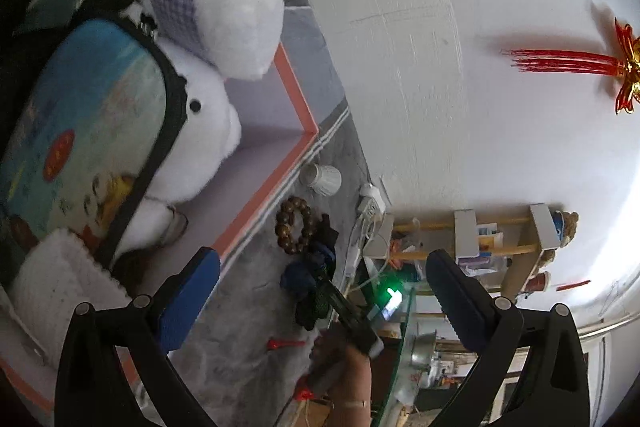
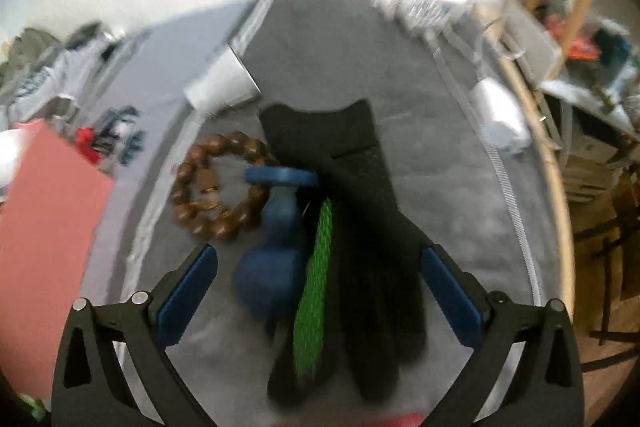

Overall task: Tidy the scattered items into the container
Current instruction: 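Grasp the blue figure and black glove with the right tool, drop into box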

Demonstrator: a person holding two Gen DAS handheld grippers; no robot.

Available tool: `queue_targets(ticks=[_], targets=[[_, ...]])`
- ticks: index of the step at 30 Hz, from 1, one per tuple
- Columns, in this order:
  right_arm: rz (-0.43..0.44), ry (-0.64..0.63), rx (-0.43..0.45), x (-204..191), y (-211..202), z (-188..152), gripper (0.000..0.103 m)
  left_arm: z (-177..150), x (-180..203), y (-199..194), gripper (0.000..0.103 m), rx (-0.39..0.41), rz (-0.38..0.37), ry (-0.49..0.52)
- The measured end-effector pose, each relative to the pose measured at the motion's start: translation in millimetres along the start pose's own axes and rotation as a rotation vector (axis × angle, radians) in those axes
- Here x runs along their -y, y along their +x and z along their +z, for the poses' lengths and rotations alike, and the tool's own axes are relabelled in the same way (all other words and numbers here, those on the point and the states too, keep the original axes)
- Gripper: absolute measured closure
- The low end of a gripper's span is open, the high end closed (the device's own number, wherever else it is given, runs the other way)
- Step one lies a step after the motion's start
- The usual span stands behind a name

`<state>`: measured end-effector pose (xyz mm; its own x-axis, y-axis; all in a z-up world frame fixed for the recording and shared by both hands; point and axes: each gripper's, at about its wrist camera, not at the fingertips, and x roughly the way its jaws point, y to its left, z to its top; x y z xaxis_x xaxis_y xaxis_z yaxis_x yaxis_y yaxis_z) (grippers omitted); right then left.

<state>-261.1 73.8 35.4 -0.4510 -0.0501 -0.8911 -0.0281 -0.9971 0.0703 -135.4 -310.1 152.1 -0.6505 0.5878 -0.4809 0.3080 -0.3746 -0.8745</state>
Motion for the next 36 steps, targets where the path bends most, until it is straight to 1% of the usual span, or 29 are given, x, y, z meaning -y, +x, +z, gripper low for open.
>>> queue_targets(ticks=[1, 2, 3, 4, 5, 6, 7, 8, 9, 11, 13, 14, 16, 19, 20, 22, 23, 24, 25, 26, 27, 28, 29, 30, 31, 32, 34, 35, 36], targets=[[-0.030, 0.001, -0.029, 3, 17, 4, 0.001, 2, 2, -1, 0.000, 0.011, 0.020, 0.015], [-0.010, 0.018, -0.039, 8, 26, 1, 0.001, 4, 3, -3, 0.000, 0.020, 0.030, 0.024], [0.036, 0.052, -0.045, 15, 32, -3, 0.001, 5, 4, -4, 0.000, 0.031, 0.039, 0.032], [0.081, 0.095, -0.045, 22, 35, -8, 0.008, 6, 5, -5, 0.000, 0.037, 0.045, 0.036], [0.096, 0.120, -0.021, 28, 30, -13, 0.015, 7, 5, -7, 0.000, 0.044, 0.051, 0.038], [0.116, 0.133, -0.013, 32, 23, -16, 0.040, 7, 5, -8, 0.000, 0.052, 0.055, 0.040], [0.172, 0.151, -0.013, 37, 17, -20, 0.057, 6, 5, -10, 0.000, 0.061, 0.063, 0.041], [0.205, 0.170, -0.021, 42, 7, -25, 0.061, 6, 5, -13, 0.000, 0.072, 0.077, 0.040], [0.202, 0.168, -0.027, 43, -1, -29, 0.067, 6, 3, -16, 0.000, 0.081, 0.095, 0.036], [0.225, 0.187, -0.032, 46, -21, -42, 0.067, 7, 0, -26, 0.000, 0.099, 0.117, 0.025], [0.284, 0.191, -0.028, 40, -42, -52, 0.067, 10, -4, -38, 0.000, 0.128, 0.126, 0.006], [0.327, 0.178, -0.011, 31, -60, -56, 0.067, 12, -5, -49, 0.000, 0.160, 0.134, -0.001], [0.386, 0.143, 0.022, 10, -92, -55, 0.067, 16, -4, -76, 0.000, 0.247, 0.155, -0.002], [0.498, 0.024, 0.111, -52, -156, -45, 0.067, 20, 2, -126, 0.000, 0.428, 0.192, 0.024], [0.558, -0.036, 0.144, -84, -183, -40, 0.067, 21, 2, -142, 0.000, 0.486, 0.199, 0.028], [0.627, -0.128, 0.179, -140, -212, -35, 0.066, 24, 0, -168, 0.000, 0.566, 0.218, 0.023], [0.662, -0.200, 0.183, -176, -227, -32, 0.065, 26, -3, -179, 0.000, 0.599, 0.232, 0.017], [0.681, -0.252, 0.178, -202, -234, -32, 0.061, 28, -5, -189, 0.000, 0.628, 0.243, 0.011], [0.686, -0.307, 0.170, -228, -238, -32, 0.031, 30, -7, -195, 0.000, 0.648, 0.251, 0.005], [0.655, -0.363, 0.178, -253, -241, -32, 0.013, 31, -10, -201, 0.000, 0.664, 0.260, -0.002], [0.570, -0.403, 0.217, -272, -245, -35, 0.002, 34, -14, -205, 0.000, 0.664, 0.260, -0.010], [0.497, -0.418, 0.269, -282, -247, -37, 0.002, 36, -18, -206, 0.000, 0.657, 0.258, -0.019], [0.438, -0.415, 0.314, -285, -249, -41, 0.002, 39, -21, -206, 0.000, 0.644, 0.259, -0.027], [0.423, -0.401, 0.327, -280, -249, -43, 0.002, 40, -24, -205, 0.000, 0.634, 0.259, -0.025], [0.428, -0.376, 0.333, -269, -249, -45, 0.002, 41, -23, -202, 0.000, 0.622, 0.263, -0.016], [0.459, -0.321, 0.339, -247, -251, -55, 0.002, 42, -19, -196, 0.000, 0.605, 0.273, 0.009], [0.500, -0.206, 0.354, -204, -250, -68, 0.002, 38, -3, -179, 0.000, 0.557, 0.292, 0.100], [0.525, -0.116, 0.369, -172, -249, -81, 0.002, 34, 8, -166, 0.000, 0.523, 0.293, 0.159], [0.541, -0.046, 0.378, -145, -247, -94, 0.001, 27, 19, -148, 0.000, 0.469, 0.286, 0.216]])
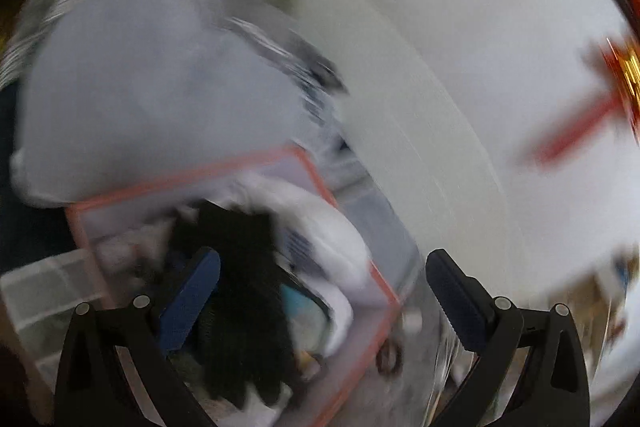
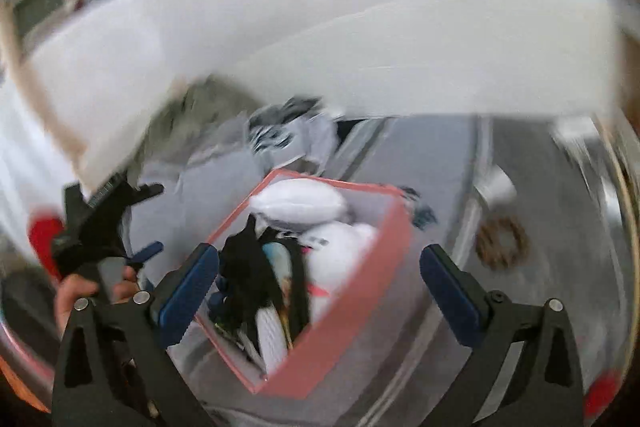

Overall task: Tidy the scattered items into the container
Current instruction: 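Grasp the blue figure and black glove with the right tool, drop into box, then grasp the brown bead bracelet with the left tool and drop it into the box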

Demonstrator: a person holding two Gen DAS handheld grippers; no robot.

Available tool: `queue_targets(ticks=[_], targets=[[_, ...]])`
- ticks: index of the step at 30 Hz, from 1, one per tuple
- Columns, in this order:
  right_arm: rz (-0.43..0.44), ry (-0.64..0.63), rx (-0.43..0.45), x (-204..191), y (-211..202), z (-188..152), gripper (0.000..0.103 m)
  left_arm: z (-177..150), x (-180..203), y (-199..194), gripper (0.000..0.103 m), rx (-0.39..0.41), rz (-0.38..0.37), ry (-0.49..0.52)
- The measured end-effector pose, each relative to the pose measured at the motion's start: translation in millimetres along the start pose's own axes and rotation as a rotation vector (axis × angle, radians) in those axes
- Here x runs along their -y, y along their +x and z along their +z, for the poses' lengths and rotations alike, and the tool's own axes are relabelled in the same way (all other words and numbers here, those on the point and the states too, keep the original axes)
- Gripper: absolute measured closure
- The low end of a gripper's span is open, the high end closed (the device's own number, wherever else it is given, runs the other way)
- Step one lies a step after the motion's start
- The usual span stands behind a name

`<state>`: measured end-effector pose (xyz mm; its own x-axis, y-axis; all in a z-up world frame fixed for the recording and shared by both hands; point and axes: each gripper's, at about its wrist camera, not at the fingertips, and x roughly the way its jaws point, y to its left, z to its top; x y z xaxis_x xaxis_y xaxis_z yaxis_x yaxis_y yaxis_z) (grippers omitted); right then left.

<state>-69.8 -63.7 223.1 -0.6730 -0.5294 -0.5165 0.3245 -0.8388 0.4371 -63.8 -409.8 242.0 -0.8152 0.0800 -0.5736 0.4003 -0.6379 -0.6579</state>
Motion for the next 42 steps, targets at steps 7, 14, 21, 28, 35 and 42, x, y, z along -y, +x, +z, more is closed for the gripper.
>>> queue_targets(ticks=[7, 14, 21, 28, 35, 42], targets=[[0.000, 0.479, 0.015, 129, -49, -105, 0.001, -140, 125, 112, 0.000, -0.477, -0.118, 0.339], [0.124, 0.557, -0.156, 138, -37, -140, 0.006, -204, 171, 249, 0.004, -0.543, 0.039, 0.421], [0.211, 0.425, -0.288, 117, -28, -150, 0.014, -246, 179, 361, 0.034, -0.445, 0.262, 0.655], [0.170, 0.461, -0.276, 150, -41, -151, 0.015, -223, 207, 296, 0.083, -0.398, 0.119, 0.675], [0.086, 0.499, -0.220, 159, -48, -150, 0.015, -136, 215, 130, 0.083, -0.194, 0.023, 0.787], [0.075, 0.452, -0.230, 135, -43, -149, 0.015, -58, 171, 16, 0.083, -0.116, 0.070, 0.844]])
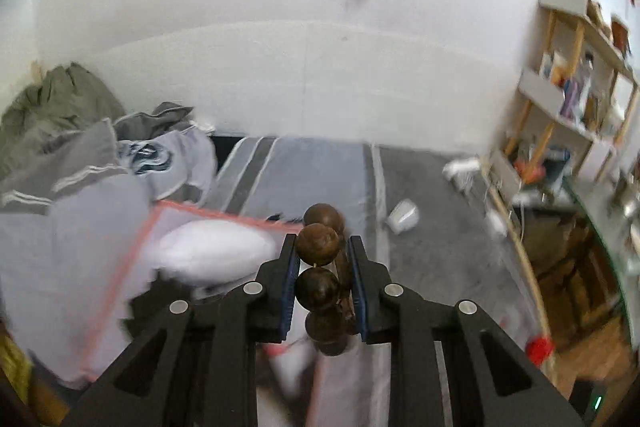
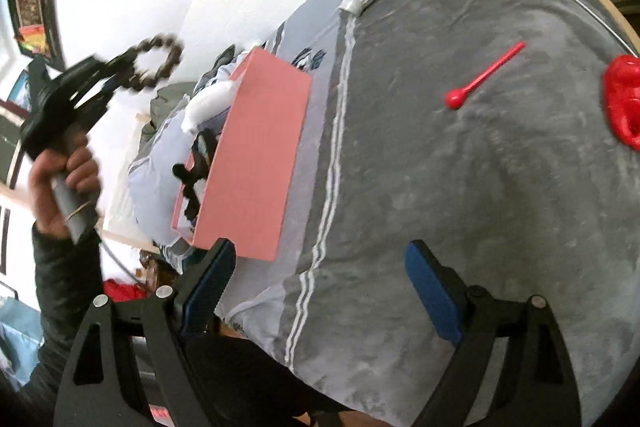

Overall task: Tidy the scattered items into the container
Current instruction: 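Grasp the brown bead bracelet with the left tool and drop it into the box, then grasp the white ribbed cup with the left tool and drop it into the box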

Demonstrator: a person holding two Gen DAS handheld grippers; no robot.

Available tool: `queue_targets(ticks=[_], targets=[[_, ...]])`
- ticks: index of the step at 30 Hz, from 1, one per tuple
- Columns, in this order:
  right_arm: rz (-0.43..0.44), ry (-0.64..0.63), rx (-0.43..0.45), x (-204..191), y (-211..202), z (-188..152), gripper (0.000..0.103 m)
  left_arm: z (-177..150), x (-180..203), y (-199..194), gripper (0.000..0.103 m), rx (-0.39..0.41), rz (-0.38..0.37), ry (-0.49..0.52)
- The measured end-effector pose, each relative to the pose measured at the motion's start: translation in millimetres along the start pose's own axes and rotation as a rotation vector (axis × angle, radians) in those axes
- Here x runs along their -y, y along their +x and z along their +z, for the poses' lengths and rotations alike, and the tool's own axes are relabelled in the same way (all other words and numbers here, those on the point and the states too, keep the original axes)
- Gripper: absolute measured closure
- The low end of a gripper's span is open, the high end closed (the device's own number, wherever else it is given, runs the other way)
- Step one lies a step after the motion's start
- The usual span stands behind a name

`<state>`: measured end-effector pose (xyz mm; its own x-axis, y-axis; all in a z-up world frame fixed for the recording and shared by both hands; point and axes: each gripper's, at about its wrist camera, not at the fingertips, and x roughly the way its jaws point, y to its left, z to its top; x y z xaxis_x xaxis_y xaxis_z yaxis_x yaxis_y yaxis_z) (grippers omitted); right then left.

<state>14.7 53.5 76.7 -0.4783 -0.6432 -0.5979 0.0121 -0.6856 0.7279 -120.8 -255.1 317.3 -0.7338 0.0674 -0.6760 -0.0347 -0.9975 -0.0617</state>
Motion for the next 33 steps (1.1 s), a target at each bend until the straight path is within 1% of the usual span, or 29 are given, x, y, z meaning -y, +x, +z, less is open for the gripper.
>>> queue_targets(ticks=[1, 2, 3, 4, 5, 6, 7, 9, 13, 14, 16, 17, 20, 21, 23, 24, 25, 27, 29, 30, 31, 32, 33], targets=[[0.003, -0.011, -0.003, -5, 1, -2, 0.015, -3, -8, -5, 0.079, -0.015, 0.013, -0.006], [0.009, -0.029, -0.007, -11, 4, -4, 0.015, -5, -18, -10, 0.072, -0.023, 0.032, -0.017], [0.010, -0.042, -0.009, -16, 4, -6, 0.014, -7, -28, -16, 0.048, -0.023, 0.054, -0.032], [0.008, -0.061, -0.008, -23, 5, -8, 0.014, -9, -38, -21, 0.024, -0.012, 0.058, -0.059], [0.004, -0.074, -0.005, -26, 6, -10, 0.014, -12, -41, -23, 0.019, 0.006, 0.047, -0.081], [-0.001, -0.084, -0.002, -29, 6, -12, 0.014, -13, -45, -27, 0.017, 0.025, 0.026, -0.100], [-0.007, -0.093, 0.001, -32, 6, -14, 0.013, -13, -47, -28, 0.017, 0.029, 0.013, -0.099], [-0.021, -0.102, 0.001, -32, 8, -18, 0.013, -10, -39, -23, 0.017, 0.020, 0.006, -0.073], [-0.044, -0.090, -0.016, -26, 12, -21, 0.013, -3, 8, 15, 0.017, -0.003, -0.029, 0.032], [-0.046, -0.079, -0.024, -22, 14, -21, 0.013, -1, 28, 34, 0.017, -0.014, -0.041, 0.081], [-0.043, -0.061, -0.032, -17, 14, -19, 0.013, 5, 61, 65, 0.017, -0.033, -0.051, 0.143], [-0.036, -0.051, -0.039, -14, 15, -18, 0.013, 6, 83, 92, 0.017, -0.055, -0.078, 0.187], [-0.021, -0.053, -0.060, -13, 13, -15, 0.013, 12, 128, 156, 0.017, -0.139, -0.149, 0.249], [-0.021, -0.066, -0.066, -14, 11, -13, 0.012, 13, 143, 181, 0.017, -0.158, -0.155, 0.260], [-0.029, -0.098, -0.071, -18, 5, -10, 0.011, 13, 167, 229, 0.017, -0.199, -0.144, 0.299], [-0.026, -0.111, -0.067, -19, 0, -9, 0.010, 13, 178, 255, 0.017, -0.219, -0.125, 0.326], [-0.019, -0.118, -0.061, -20, -4, -8, 0.009, 12, 187, 278, 0.017, -0.236, -0.102, 0.354], [-0.013, -0.120, -0.051, -17, -15, -9, 0.007, 11, 201, 327, 0.017, -0.262, -0.021, 0.415], [-0.048, -0.129, -0.038, -13, -23, -10, 0.004, 11, 207, 365, 0.017, -0.287, 0.024, 0.434], [-0.077, -0.139, -0.037, -11, -24, -12, 0.003, 12, 209, 382, 0.017, -0.302, 0.033, 0.430], [-0.112, -0.147, -0.038, -7, -25, -13, 0.003, 14, 212, 395, 0.017, -0.312, 0.025, 0.423], [-0.159, -0.148, -0.044, -1, -24, -16, 0.003, 13, 215, 404, 0.019, -0.322, 0.004, 0.425], [-0.184, -0.138, -0.051, 4, -23, -16, 0.003, 10, 219, 408, 0.049, -0.335, -0.009, 0.443]])
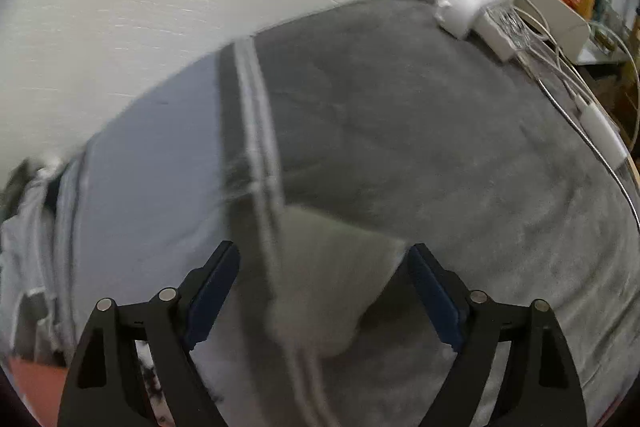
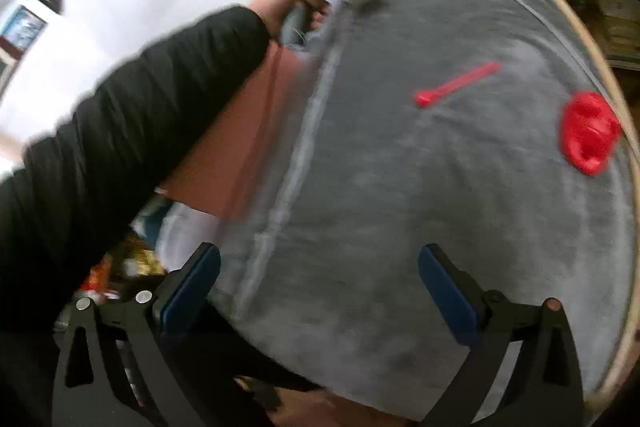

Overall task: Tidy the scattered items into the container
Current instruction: 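Grasp the white ribbed cup with the left tool and drop it into the box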

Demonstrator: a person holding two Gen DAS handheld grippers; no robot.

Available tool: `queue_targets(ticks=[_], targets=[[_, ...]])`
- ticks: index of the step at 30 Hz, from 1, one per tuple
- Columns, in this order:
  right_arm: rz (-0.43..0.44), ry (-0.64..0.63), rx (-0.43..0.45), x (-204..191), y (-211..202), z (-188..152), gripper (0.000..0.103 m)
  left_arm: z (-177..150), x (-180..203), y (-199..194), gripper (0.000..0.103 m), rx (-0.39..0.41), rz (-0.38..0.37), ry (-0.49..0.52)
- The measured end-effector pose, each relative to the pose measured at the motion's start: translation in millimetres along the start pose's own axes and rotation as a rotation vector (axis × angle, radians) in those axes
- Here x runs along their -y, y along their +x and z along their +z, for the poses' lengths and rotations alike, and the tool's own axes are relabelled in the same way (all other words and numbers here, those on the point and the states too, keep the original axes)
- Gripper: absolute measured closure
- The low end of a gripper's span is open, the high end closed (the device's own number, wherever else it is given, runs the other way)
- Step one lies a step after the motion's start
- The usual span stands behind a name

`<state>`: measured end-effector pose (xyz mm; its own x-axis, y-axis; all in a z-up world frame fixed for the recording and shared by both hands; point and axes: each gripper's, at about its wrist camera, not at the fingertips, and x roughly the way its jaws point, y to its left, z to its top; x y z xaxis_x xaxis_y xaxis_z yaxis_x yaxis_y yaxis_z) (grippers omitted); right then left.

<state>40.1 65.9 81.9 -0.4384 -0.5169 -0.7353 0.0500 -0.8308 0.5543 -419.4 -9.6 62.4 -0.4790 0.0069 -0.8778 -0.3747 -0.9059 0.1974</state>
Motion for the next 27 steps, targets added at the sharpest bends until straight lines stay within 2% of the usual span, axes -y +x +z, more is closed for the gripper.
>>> queue_targets(ticks=[2, 5, 7, 9, 14, 17, 21, 27], targets=[[-0.013, 0.050, -0.030, 11, 6, -2, 0.003, -3, 6, -1, 0.050, -0.020, 0.027, 0.006], [0.046, 0.128, -0.044, 21, 11, -1, 0.003, -17, 6, -52, 0.050, 0.088, 0.028, -0.033], [0.078, 0.152, -0.023, 20, 8, 1, 0.003, -35, 1, -109, 0.050, 0.202, 0.063, -0.053], [0.074, 0.134, 0.004, 14, 2, 2, 0.003, -62, -3, -172, 0.050, 0.321, 0.160, -0.020], [0.062, 0.092, 0.039, -5, -4, -5, 0.003, -154, -35, -306, 0.050, 0.508, 0.289, -0.100], [0.081, 0.071, 0.049, -16, -4, -7, 0.003, -211, -54, -366, 0.049, 0.564, 0.364, -0.148], [0.097, 0.015, 0.071, -37, -4, -10, 0.003, -274, -77, -409, 0.049, 0.586, 0.447, -0.191], [0.052, -0.053, 0.106, -57, -3, -17, 0.003, -321, -96, -432, 0.049, 0.573, 0.452, -0.254]])
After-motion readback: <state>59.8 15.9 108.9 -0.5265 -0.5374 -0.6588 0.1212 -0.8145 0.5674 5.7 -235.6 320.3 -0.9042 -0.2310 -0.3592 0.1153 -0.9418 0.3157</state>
